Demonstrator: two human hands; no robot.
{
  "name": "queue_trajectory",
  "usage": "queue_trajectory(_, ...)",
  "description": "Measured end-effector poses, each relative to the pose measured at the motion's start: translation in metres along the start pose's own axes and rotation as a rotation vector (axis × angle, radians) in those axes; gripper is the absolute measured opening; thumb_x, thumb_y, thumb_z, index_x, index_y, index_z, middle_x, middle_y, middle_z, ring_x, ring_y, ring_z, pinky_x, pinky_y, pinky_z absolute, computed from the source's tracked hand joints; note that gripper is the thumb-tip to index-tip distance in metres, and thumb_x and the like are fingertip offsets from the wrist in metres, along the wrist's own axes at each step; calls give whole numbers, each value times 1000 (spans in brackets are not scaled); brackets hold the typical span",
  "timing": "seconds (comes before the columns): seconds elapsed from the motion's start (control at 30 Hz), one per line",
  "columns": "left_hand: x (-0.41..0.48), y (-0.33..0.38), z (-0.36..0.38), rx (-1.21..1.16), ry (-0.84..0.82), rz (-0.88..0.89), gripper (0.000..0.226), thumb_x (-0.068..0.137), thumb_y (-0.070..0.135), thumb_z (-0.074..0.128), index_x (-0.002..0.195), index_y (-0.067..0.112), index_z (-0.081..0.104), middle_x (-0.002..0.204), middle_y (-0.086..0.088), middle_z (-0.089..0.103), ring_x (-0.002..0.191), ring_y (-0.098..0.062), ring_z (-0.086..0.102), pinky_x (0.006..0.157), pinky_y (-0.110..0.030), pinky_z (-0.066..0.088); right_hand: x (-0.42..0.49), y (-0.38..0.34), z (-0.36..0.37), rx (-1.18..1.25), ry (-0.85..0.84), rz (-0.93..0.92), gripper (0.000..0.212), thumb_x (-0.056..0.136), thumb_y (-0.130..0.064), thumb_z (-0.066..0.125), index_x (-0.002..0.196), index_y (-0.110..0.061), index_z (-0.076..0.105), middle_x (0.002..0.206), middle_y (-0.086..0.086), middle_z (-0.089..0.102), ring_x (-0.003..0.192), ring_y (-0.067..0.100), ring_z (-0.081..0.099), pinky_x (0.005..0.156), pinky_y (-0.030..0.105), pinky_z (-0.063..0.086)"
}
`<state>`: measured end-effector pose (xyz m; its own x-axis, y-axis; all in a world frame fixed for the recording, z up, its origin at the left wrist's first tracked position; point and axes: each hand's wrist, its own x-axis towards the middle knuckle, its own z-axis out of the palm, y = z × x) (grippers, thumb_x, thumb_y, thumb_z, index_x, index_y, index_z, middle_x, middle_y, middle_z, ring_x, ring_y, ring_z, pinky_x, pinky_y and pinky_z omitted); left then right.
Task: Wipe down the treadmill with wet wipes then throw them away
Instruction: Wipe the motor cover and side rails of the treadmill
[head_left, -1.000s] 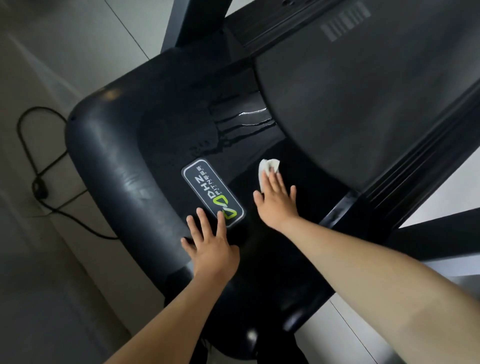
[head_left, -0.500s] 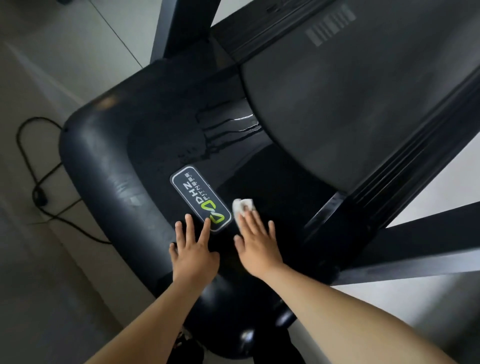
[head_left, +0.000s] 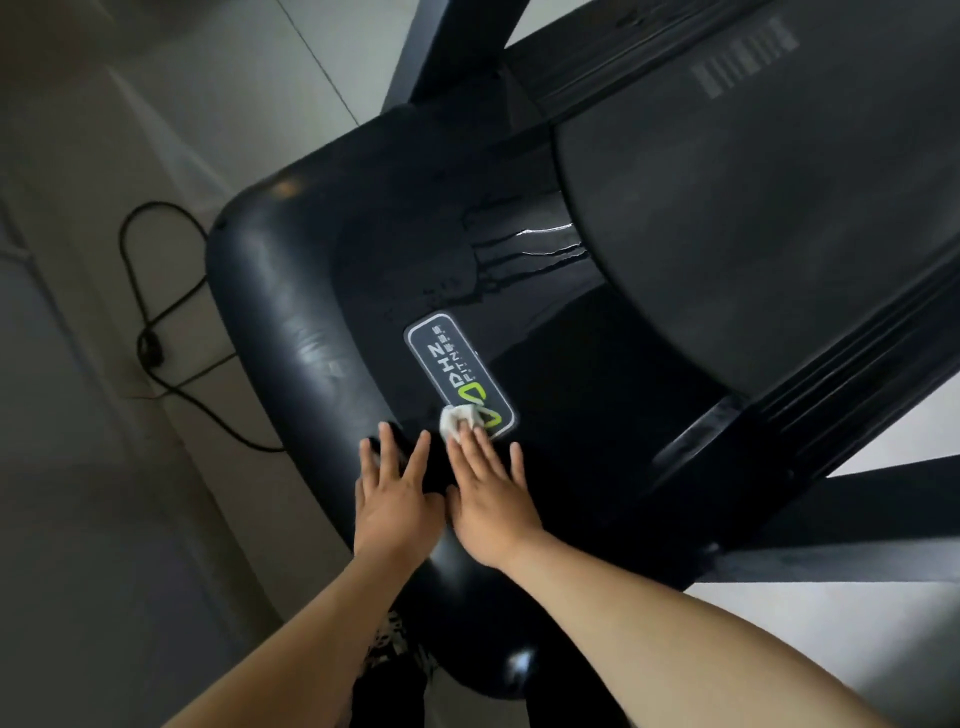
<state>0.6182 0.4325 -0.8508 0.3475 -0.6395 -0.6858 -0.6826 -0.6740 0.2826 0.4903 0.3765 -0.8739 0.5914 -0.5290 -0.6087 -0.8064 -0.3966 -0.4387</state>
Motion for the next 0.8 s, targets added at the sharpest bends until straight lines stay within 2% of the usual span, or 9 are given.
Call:
queue_trajectory(0.07,-2,-15,-1,-22,18,-1,80,96,25,51,161,39,8,168,-3,-20,155,-27,-16,124,-44,12,2,-2,-5,-84,-51,-135,65,107,-33,28,161,-21,-6,165,-7,-23,150,8,-25,121,50,-17)
queue_trajectory(0.13,-4,-25,-2,-45,23,11,81,96,24,52,162,36,7,168,-1,-18,156,-22,-13,125,-43,16,6,3,-11,-151,-69,-175,64,107,-32,28,161,-24,-5,166,-9,-20,151,7,-22,121,51,-17)
queue_trajectory(0.3,-4,-32,-5,-135,5,26,77,100,25,50,162,34,5,167,8,-19,155,-13,-14,123,-38,24,30,12,-32,-27,18,142,70,105,-26,29,160,-24,-13,166,-5,-21,153,11,-19,122,56,-6)
queue_trajectory(0.4,-4,-40,-5,-170,10,66,77,98,22,51,163,28,10,169,7,-13,155,-12,-10,125,-36,21,28,-7,-26,23,30,197,77,102,-23,34,159,-20,-18,165,-3,-27,153,14,-20,121,55,-7)
queue_trajectory(0.53,-2,-52,-5,-256,82,15,81,93,21,58,162,15,17,170,-4,1,157,-22,5,126,-37,17,13,-40,1,-81,-39,-4,81,101,-27,42,160,-18,-12,163,-4,-30,150,13,-28,122,57,-9)
queue_trajectory(0.63,-5,-65,-2,-292,72,-67,77,96,25,53,163,22,14,170,-7,-2,157,-28,-3,125,-39,9,9,-52,14,-183,-122,-208,73,101,-29,42,161,-19,1,164,-8,-25,146,7,-31,120,52,-18)
queue_trajectory(0.7,-7,-76,0,-334,56,-49,76,98,24,53,163,27,13,170,-3,-4,157,-27,0,124,-39,15,7,-52,16,-252,-126,-254,73,100,-28,41,162,-21,2,166,-10,-21,147,5,-30,119,51,-20)
queue_trajectory(0.8,-9,-91,1,-349,59,0,77,98,23,55,162,26,14,170,4,-7,156,-23,13,117,-37,34,12,-41,7,-292,-57,-151,81,98,-27,44,161,-24,-5,166,-10,-22,150,8,-25,121,53,-15)
